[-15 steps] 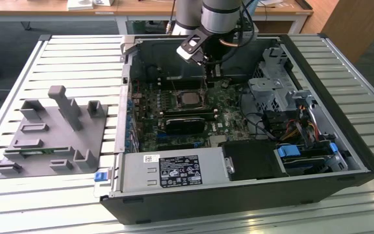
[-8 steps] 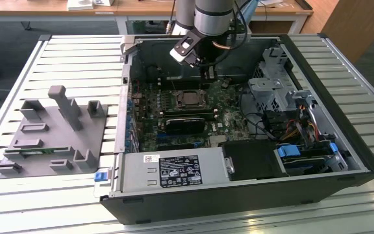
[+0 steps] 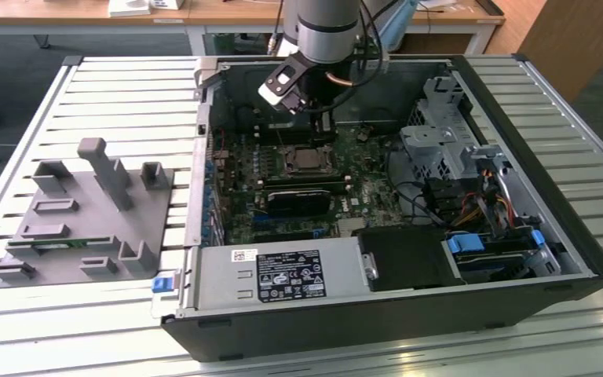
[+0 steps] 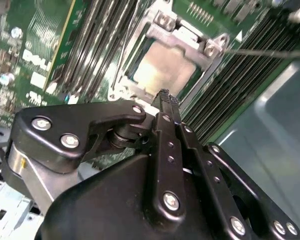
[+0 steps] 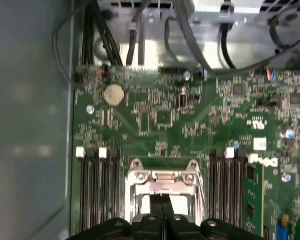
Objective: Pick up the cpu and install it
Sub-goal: 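Close the cpu cover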
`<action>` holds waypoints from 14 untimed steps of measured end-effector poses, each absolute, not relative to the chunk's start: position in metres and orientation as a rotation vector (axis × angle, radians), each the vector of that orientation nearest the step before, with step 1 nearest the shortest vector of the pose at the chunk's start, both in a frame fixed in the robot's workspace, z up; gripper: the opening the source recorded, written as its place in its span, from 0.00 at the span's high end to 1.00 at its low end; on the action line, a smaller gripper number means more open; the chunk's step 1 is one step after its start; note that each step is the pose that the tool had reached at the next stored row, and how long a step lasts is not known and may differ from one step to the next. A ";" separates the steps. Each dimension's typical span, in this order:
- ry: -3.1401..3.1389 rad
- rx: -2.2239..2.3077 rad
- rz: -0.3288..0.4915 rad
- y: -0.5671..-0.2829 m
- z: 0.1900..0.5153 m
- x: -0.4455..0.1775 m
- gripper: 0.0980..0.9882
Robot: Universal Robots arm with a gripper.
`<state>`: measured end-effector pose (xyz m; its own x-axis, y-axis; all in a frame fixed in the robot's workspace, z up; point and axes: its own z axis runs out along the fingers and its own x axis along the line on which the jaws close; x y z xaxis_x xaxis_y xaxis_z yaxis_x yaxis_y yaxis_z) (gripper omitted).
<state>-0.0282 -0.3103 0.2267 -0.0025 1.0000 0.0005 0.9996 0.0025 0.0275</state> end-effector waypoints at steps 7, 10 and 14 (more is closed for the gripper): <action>2.211 2.205 0.031 -0.310 0.221 -0.043 0.99; 2.211 2.205 0.031 -0.310 0.217 -0.049 0.99; 2.211 2.205 0.031 -0.310 0.211 -0.057 0.99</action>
<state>-0.0568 -0.3103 0.2114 -0.0025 1.0000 0.0005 0.9996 0.0025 0.0275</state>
